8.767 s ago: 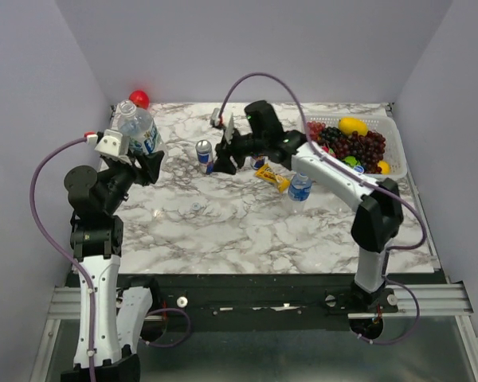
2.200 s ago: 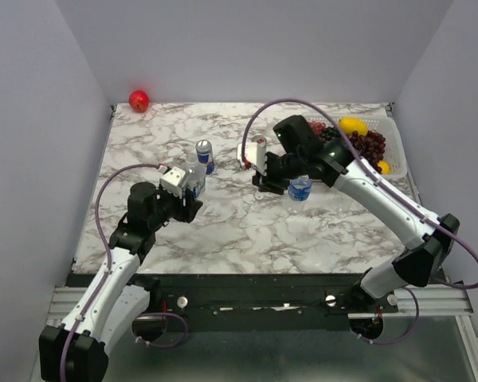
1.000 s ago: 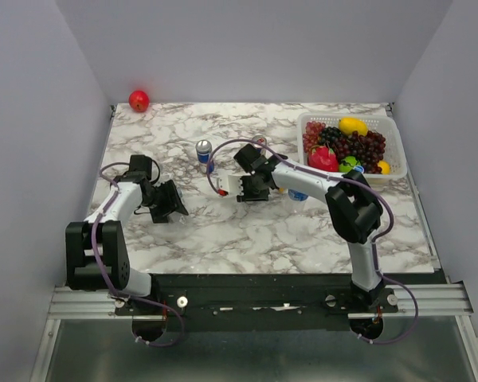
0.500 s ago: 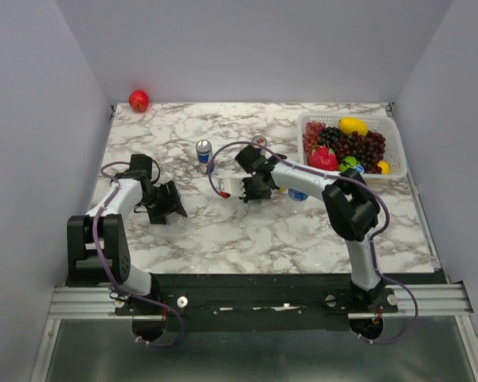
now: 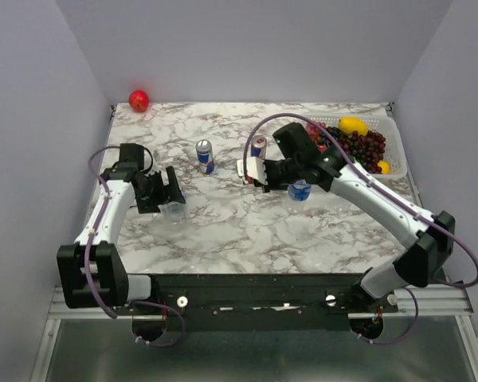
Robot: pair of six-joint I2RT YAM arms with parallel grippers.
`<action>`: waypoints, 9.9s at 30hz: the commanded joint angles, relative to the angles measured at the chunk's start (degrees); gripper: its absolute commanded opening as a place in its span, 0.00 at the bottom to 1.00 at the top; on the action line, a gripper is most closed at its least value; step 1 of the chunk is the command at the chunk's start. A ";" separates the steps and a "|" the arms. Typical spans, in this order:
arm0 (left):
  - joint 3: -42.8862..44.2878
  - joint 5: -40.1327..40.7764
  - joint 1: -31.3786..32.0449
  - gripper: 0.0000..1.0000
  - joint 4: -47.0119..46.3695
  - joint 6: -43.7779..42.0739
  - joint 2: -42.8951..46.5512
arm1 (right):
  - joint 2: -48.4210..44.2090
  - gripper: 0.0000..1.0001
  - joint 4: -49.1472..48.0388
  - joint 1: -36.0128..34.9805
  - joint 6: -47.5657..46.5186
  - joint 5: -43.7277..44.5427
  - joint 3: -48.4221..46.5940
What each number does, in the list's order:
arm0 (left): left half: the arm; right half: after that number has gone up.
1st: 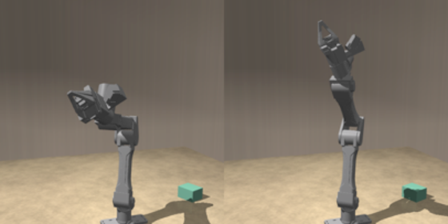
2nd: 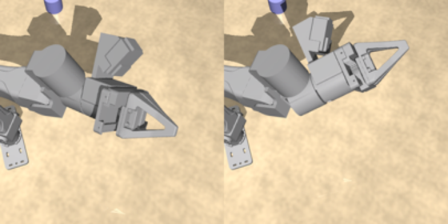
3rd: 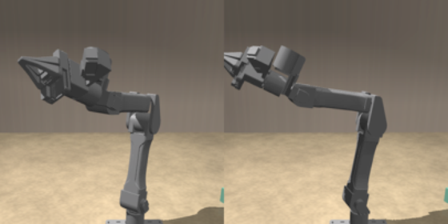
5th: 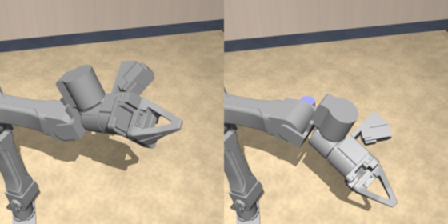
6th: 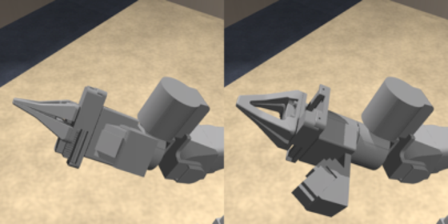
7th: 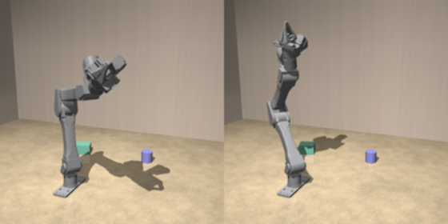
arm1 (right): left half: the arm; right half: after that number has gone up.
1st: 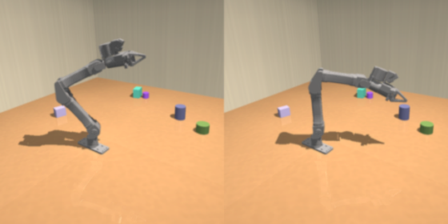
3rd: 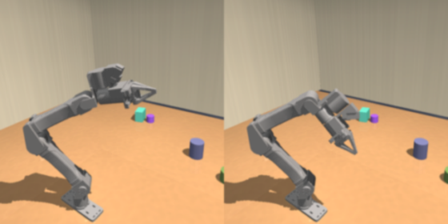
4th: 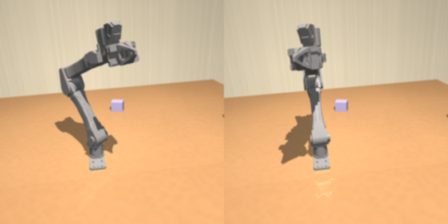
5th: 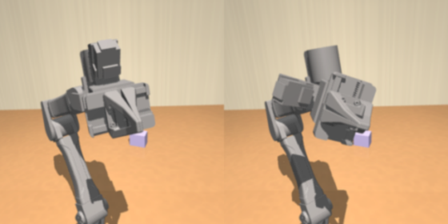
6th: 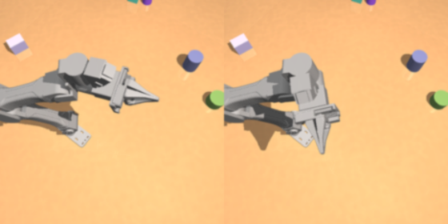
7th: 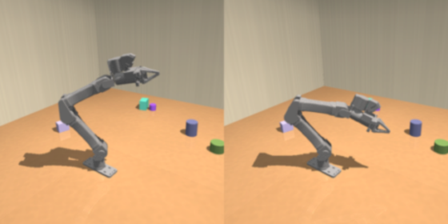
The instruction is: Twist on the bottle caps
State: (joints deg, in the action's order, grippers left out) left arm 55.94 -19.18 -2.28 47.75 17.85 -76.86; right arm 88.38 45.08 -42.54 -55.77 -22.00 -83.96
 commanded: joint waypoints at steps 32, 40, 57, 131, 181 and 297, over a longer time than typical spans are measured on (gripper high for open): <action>2.41 -45.51 20.39 0.60 -40.90 19.42 9.54 | -16.84 0.00 -28.64 -10.89 -2.68 -2.26 17.43; 3.03 -44.63 20.48 0.36 -38.78 17.66 8.92 | -16.48 0.00 -27.77 -11.86 -6.98 -2.26 17.61; 4.26 -40.32 21.00 0.00 -33.60 12.30 7.34 | -17.19 0.28 -27.68 -14.14 -11.12 0.72 19.45; -25.71 36.58 64.16 0.46 -64.64 -63.20 -14.11 | -46.28 0.84 -28.03 11.61 30.81 30.79 31.67; -2.34 14.61 9.75 0.99 -9.69 8.62 -7.50 | -31.69 0.84 -23.46 11.78 35.03 18.40 17.87; -29.55 -31.25 4.57 0.00 -40.94 -43.08 46.27 | 8.92 0.24 18.96 -2.11 -5.26 -14.82 -19.00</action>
State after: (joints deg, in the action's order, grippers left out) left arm 30.48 -37.67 2.61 20.25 -21.63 -29.63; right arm 102.69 56.84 -45.32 -75.13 -31.90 -89.97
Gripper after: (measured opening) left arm 0.692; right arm 0.387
